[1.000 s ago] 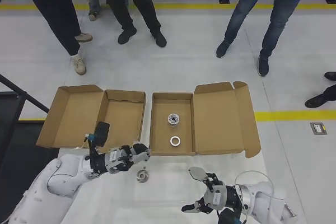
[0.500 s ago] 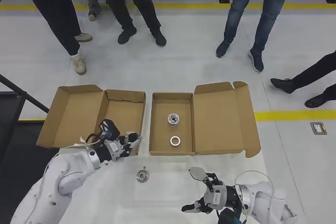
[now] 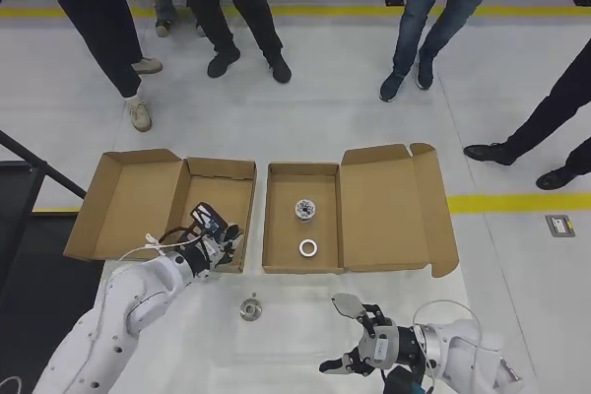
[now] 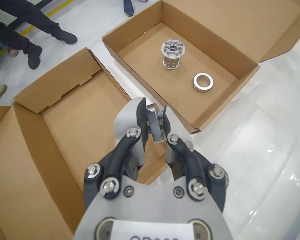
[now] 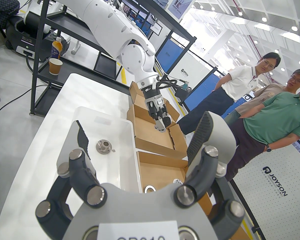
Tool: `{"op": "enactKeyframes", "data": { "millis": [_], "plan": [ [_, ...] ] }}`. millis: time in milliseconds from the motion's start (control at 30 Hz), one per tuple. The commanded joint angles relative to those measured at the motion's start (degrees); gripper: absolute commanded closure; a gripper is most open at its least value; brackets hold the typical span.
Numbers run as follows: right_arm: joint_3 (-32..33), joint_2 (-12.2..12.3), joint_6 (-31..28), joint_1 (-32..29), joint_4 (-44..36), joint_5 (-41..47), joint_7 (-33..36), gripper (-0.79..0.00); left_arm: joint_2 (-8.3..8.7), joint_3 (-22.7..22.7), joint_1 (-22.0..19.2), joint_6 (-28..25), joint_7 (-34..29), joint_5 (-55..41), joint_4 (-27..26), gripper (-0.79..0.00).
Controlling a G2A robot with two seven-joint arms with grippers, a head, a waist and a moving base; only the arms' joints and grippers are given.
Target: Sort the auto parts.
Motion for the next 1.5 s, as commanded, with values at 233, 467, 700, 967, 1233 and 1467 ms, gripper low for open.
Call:
{"op": "enactKeyframes", "data": {
  "millis": [233,467,700,967,1233,1467],
  "plan": [
    [0.0,0.0,0.0,0.0,0.0,0.0,0.0,-0.785,-0.95,-1.5,-1.1,10.6,1.2,0.2,5.8,0.0],
    [0.0,0.0,0.0,0.0,0.0,0.0,0.0,-0.785,-2.83,1.8,-6.7,14.0,1.0,1.5,15.9,0.0],
    [0.0,0.0,0.0,0.0,0.0,0.0,0.0,-0.785,-5.49,7.4,-11.9,15.6,1.8,3.7,25.1,0.0],
    [0.0,0.0,0.0,0.0,0.0,0.0,0.0,-0.785,-8.42,12.2,-16.0,14.8,2.0,4.2,32.4,0.0],
    [0.0,0.0,0.0,0.0,0.0,0.0,0.0,-0.785,-10.25,13.8,-17.7,14.6,2.9,5.1,36.2,-0.212],
    [0.0,0.0,0.0,0.0,0.0,0.0,0.0,-0.785,-10.75,12.6,-18.1,14.2,3.6,5.2,36.6,-0.379]
  ]
}}
